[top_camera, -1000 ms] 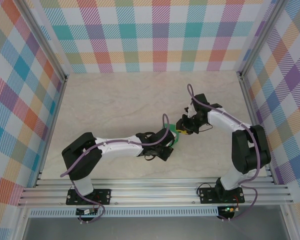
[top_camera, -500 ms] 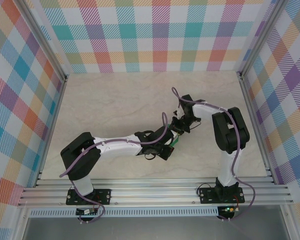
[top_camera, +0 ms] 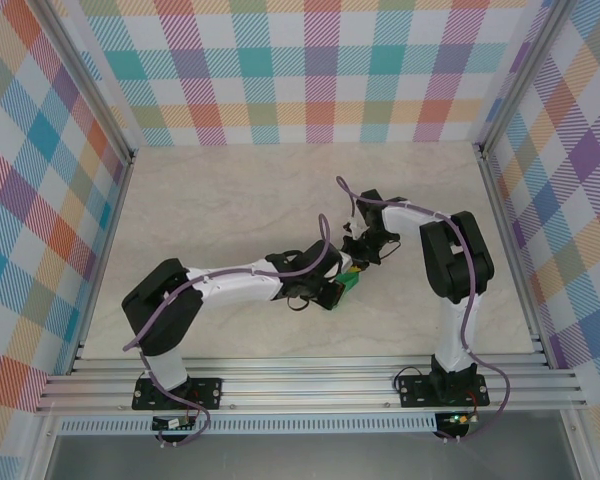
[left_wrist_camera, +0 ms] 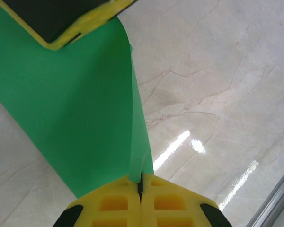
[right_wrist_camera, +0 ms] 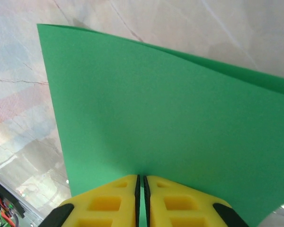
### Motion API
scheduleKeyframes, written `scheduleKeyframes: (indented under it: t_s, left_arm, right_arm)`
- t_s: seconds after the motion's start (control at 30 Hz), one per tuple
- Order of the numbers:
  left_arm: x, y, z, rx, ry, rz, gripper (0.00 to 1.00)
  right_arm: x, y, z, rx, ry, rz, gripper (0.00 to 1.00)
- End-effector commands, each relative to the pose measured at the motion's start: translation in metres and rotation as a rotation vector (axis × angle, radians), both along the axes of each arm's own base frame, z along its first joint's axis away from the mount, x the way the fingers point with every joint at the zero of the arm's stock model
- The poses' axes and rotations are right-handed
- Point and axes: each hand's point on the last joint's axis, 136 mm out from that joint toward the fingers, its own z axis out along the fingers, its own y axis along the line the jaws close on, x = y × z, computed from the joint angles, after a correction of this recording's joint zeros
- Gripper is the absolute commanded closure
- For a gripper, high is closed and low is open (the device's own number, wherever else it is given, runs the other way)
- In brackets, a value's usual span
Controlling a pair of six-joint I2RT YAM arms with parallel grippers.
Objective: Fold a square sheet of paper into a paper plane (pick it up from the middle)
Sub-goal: Third fold the triangle at the center of the table.
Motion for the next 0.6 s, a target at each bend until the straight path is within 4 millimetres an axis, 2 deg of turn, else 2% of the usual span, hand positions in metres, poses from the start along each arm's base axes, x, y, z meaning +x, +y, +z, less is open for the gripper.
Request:
scheduleKeyframes:
  t_s: [0.0, 0.33, 0.57]
  left_arm:
    - [0.005, 0.003, -0.005, 0.028, 0.024, -0.02, 1.0]
    - [0.016, 0.016, -0.02, 0.084, 0.038, -0.004, 1.0]
    - [0.026, 0.015, -0.014, 0.07, 0.028, -0.011, 1.0]
  right_arm:
    - [-0.002, 0.001, -0.009, -0.018, -0.008, 0.065, 0.86]
    - [0.001, 0.003, -0.007, -0.01, -0.011, 0.07, 0.85]
    - [0.001, 0.003, -0.008, -0.018, -0.004, 0.068, 0.85]
